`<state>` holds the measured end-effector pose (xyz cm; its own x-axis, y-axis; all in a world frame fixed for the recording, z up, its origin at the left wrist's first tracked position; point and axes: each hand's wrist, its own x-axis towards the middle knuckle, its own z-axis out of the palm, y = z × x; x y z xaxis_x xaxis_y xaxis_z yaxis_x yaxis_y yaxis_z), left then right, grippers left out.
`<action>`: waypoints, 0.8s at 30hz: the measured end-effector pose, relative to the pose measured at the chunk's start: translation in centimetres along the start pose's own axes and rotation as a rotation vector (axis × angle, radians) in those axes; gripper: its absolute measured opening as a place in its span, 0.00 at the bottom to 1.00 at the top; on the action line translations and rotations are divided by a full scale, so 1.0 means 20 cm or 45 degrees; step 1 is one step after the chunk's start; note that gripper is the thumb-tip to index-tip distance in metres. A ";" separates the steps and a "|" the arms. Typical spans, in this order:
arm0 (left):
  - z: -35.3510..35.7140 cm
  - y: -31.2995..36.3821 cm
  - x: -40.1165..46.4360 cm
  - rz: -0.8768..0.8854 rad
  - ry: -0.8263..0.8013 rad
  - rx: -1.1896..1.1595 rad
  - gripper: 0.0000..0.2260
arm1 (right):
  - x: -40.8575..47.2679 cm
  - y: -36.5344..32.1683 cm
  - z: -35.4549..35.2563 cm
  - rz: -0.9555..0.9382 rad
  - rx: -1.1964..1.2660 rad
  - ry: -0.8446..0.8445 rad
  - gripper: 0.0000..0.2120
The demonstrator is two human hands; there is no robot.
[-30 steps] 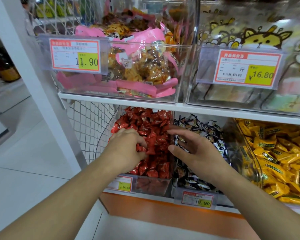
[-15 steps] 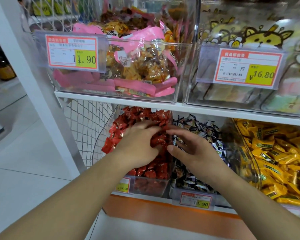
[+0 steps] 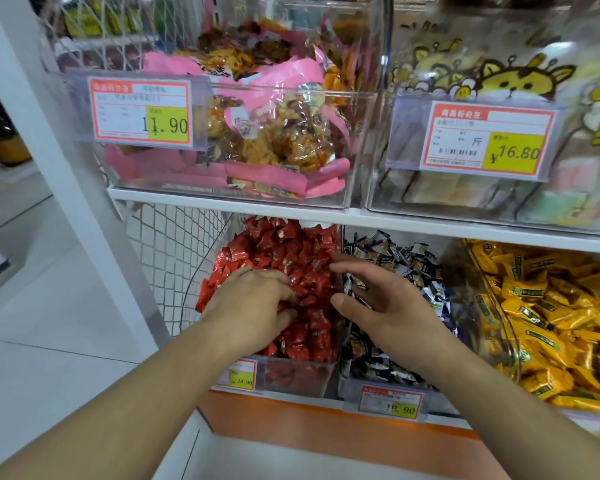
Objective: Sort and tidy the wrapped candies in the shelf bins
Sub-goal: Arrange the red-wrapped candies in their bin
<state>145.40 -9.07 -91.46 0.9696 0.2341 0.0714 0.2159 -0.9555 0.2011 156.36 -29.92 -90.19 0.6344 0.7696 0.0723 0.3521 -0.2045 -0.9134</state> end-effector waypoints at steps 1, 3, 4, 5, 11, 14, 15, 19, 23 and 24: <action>-0.01 0.00 -0.01 -0.006 0.000 -0.015 0.13 | 0.00 0.00 0.00 0.003 -0.006 0.001 0.16; -0.02 0.01 -0.02 -0.015 -0.002 -0.044 0.13 | 0.00 -0.01 0.00 -0.002 -0.014 0.002 0.16; -0.03 0.02 -0.02 -0.018 -0.004 -0.055 0.13 | -0.01 -0.01 0.00 -0.002 -0.011 0.002 0.16; -0.03 0.02 -0.03 -0.025 -0.002 -0.067 0.13 | 0.00 -0.02 0.00 0.001 -0.009 0.002 0.16; -0.01 0.06 -0.04 -0.049 0.033 -0.255 0.09 | 0.00 -0.02 0.00 0.000 0.010 0.006 0.17; -0.02 0.09 -0.01 -0.130 0.064 -0.347 0.10 | 0.00 -0.02 0.00 -0.004 0.008 0.012 0.17; -0.03 0.10 0.02 -0.160 0.086 -0.360 0.12 | -0.01 -0.02 0.00 -0.003 0.016 0.019 0.17; -0.01 0.11 0.19 -0.021 0.127 -0.203 0.25 | -0.01 -0.02 0.00 -0.006 0.032 0.037 0.17; 0.08 0.10 0.24 -0.113 -0.186 -0.035 0.26 | 0.00 0.00 0.00 -0.012 0.020 0.015 0.17; 0.09 0.11 0.23 -0.102 -0.192 -0.024 0.26 | 0.00 0.00 0.00 -0.013 0.019 0.014 0.17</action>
<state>150.56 -10.36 -92.44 0.9559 0.2788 -0.0925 0.2927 -0.9309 0.2186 156.46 -29.88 -90.09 0.6385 0.7648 0.0862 0.3484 -0.1874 -0.9184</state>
